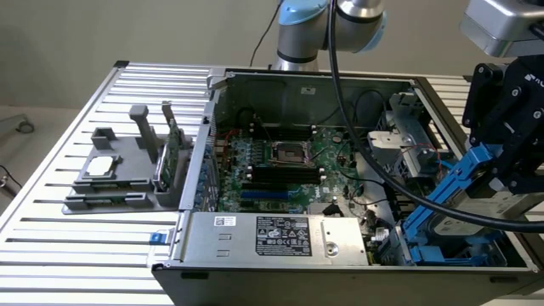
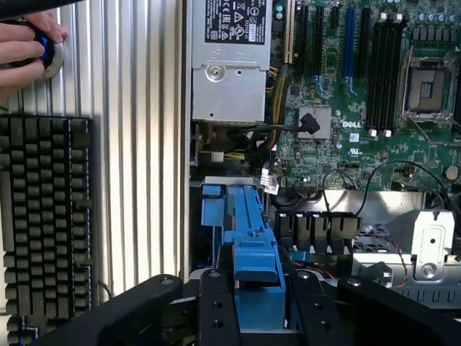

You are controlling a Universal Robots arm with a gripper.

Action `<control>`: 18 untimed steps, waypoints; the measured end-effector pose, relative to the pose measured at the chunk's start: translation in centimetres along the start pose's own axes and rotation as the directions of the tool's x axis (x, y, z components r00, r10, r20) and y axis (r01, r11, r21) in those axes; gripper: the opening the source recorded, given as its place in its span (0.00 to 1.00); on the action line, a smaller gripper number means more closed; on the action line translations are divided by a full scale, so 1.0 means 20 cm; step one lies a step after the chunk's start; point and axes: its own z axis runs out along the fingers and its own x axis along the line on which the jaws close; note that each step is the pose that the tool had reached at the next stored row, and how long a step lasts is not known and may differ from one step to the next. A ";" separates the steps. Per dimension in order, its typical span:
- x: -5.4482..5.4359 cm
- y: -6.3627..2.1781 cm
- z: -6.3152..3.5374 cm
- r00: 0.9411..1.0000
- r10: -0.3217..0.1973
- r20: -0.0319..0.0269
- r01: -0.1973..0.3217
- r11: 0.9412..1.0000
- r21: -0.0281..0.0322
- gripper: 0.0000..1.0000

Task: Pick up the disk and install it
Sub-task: 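Insert the disk into the insertion slot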

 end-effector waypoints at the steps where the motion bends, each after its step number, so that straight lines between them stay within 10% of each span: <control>1: 0.00 -0.001 0.002 1.000 0.002 0.000 -0.002 1.000 0.000 0.33; 18: -0.01 -0.012 0.031 1.000 0.023 0.001 -0.023 1.000 -0.005 0.33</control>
